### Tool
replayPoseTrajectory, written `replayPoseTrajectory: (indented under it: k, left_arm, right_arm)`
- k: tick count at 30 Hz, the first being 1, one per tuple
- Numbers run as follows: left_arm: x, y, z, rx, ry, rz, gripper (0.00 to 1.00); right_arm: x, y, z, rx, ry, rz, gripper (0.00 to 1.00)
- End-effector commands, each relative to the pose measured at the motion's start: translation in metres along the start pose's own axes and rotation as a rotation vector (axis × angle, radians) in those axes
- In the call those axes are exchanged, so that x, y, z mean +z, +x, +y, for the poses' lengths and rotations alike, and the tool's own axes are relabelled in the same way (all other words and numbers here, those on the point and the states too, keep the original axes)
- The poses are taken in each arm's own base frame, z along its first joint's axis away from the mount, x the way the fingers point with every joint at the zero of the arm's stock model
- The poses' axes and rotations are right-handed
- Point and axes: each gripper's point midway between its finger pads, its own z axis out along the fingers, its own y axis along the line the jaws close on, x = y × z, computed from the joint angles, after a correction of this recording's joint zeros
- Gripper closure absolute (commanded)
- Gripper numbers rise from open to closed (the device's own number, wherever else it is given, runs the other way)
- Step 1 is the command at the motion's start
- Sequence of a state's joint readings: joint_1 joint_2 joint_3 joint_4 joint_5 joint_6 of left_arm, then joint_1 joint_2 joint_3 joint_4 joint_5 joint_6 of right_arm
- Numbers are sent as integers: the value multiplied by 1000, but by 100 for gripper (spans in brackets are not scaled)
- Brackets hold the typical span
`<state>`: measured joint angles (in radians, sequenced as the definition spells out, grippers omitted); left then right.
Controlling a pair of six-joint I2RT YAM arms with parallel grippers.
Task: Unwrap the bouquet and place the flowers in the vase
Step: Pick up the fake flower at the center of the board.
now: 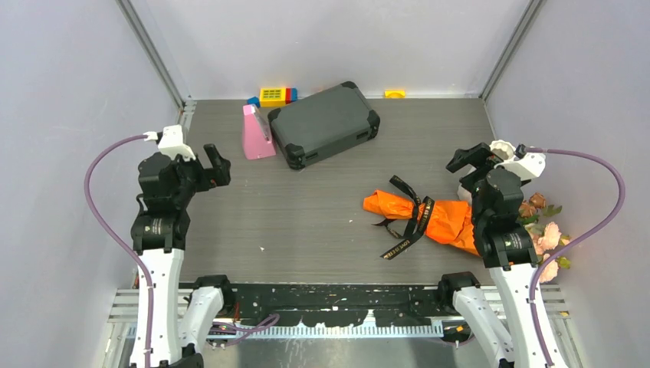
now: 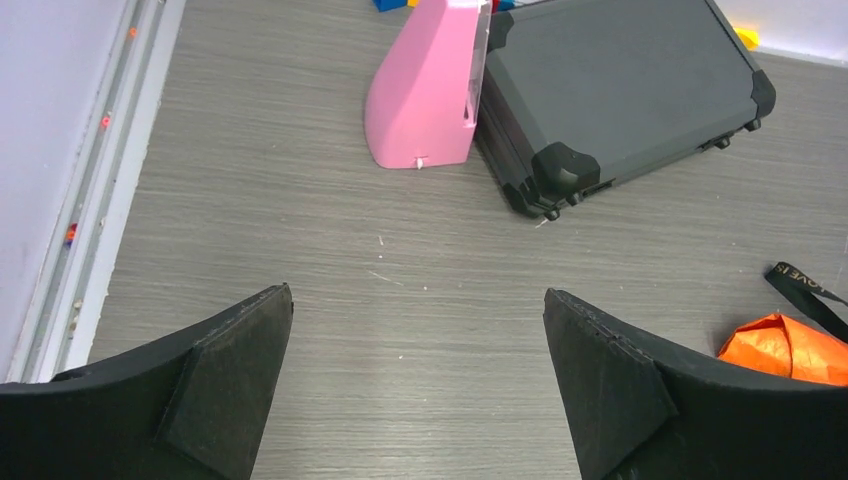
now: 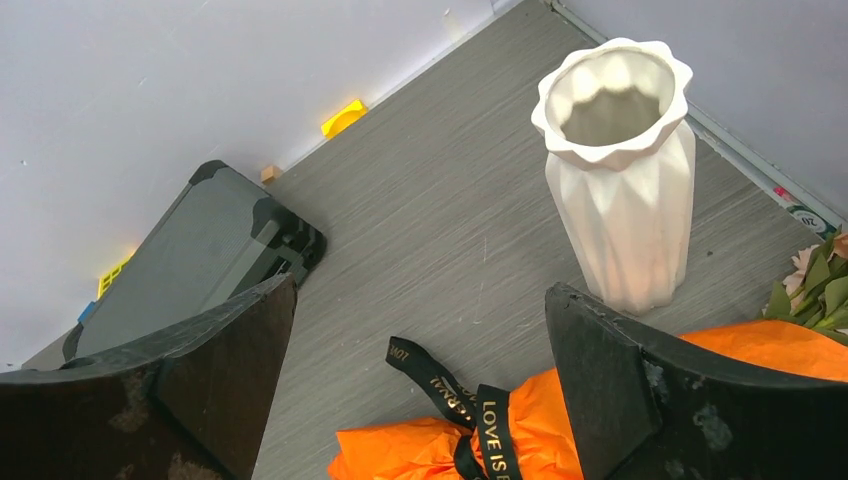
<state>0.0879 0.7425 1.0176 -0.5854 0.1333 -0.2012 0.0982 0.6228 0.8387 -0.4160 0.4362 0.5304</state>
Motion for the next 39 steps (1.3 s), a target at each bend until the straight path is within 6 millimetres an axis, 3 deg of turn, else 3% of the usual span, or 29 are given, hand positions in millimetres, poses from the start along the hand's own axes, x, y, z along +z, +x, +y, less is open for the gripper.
replayPoseTrajectory:
  k: [1, 5, 11, 16, 19, 24, 27, 29, 30, 32, 33, 39]
  left_arm:
    - [3, 6, -1, 0, 2, 15, 0]
    - [5, 14, 1, 3, -8, 31, 0]
    - [7, 31, -12, 43, 72, 77, 0]
    - [2, 45, -37, 105, 163, 170, 0]
    - [4, 51, -65, 124, 239, 199, 0]
    - [15, 74, -141, 179, 440, 232, 0]
    - [15, 94, -206, 276, 650, 236, 0]
    - [0, 114, -262, 428, 914, 209, 0]
    - [-1, 124, -281, 540, 993, 175, 0]
    - [6, 139, -314, 652, 1044, 138, 0]
    - [13, 158, -331, 697, 1077, 162, 0]
    - [27, 204, -424, 811, 1230, 58, 0]
  right_arm:
    - [2, 0, 4, 18, -9, -2, 0]
    - [2, 1, 3, 19, -6, -1, 0]
    - [1, 8, 4, 35, -21, 18, 0]
    - [0, 17, 4, 41, -28, 49, 0]
    - [0, 25, 3, 53, -37, 70, 0]
    - [-3, 33, 2, 58, -49, 91, 0]
    - [-6, 34, 2, 52, -54, 100, 0]
    - [-9, 34, 1, 51, -57, 102, 0]
    - [-10, 34, 1, 54, -63, 102, 0]
    - [-13, 34, 3, 61, -78, 106, 0]
    - [-14, 33, 5, 65, -85, 105, 0]
    - [-23, 21, 8, 79, -102, 85, 0]
